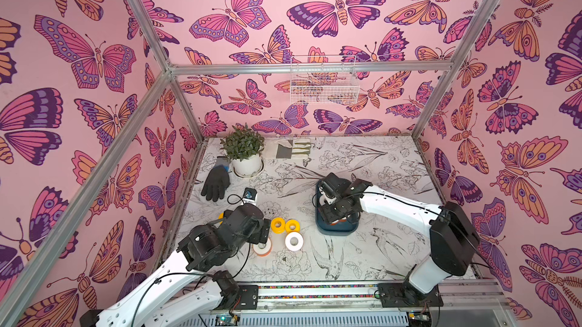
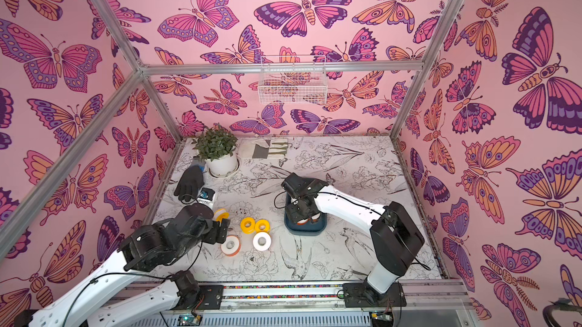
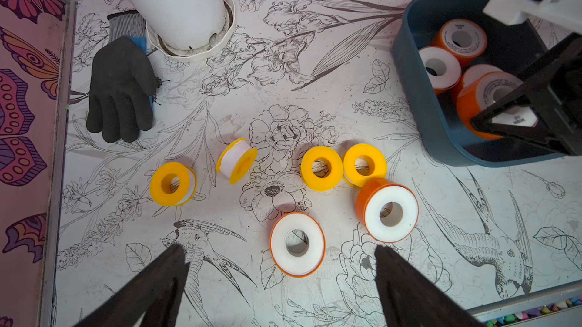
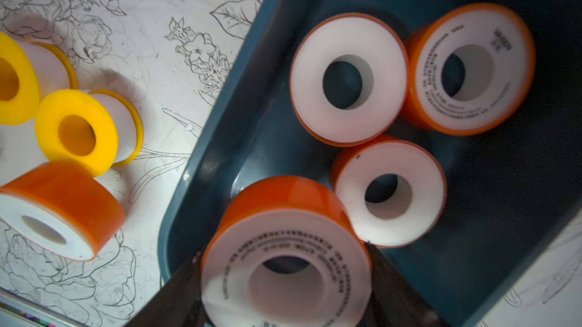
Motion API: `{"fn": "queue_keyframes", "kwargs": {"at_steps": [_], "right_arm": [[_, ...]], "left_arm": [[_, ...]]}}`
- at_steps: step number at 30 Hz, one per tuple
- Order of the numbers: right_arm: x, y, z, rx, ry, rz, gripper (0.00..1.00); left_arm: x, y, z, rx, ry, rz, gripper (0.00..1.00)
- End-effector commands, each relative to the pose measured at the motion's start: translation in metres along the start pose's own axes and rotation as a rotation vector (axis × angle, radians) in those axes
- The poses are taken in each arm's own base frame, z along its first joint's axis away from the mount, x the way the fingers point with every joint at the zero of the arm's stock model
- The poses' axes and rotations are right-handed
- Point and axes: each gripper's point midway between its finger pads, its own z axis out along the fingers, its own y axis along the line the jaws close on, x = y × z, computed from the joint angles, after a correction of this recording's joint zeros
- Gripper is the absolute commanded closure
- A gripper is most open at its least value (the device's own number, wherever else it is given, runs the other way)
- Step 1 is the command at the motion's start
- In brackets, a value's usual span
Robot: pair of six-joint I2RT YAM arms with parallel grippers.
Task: Put the sealing tape into the storage box
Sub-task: Place the sealing tape in the storage box.
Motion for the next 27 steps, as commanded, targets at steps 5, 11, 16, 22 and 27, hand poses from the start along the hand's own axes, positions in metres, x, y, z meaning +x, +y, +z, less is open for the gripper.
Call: {"fn": "queue_keyframes", "kwargs": {"at_steps": [5,11,16,22,27], "right_arm": [[-0.005,0.016,0.011,-0.011,0.005,-0.008,0.36],[-0.004,0.016,0.016,-0.011,0.017,-0.007,0.35],[-0.002,0.017,0.017,-0.015,0.018,-0.005,0.3],[-0.003,0.015,0.016,-0.002,0.014,-0.012,0.15],[-0.005,0.012,0.012,0.014,0.002,-0.016,0.12]], "left_arm": [[0.007,0.003,0.003,-0.013,0.027,0.002,0.03],[0.007,0.003,0.003,-0.014,0.029,0.002,0.03],[0.008,0.002,0.004,-0.012,0.035,0.006,0.03],[0.008,0.002,0.003,-0.01,0.034,0.002,0.03],[0.008,0.002,0.004,-0.012,0.036,0.004,0.03]]}}
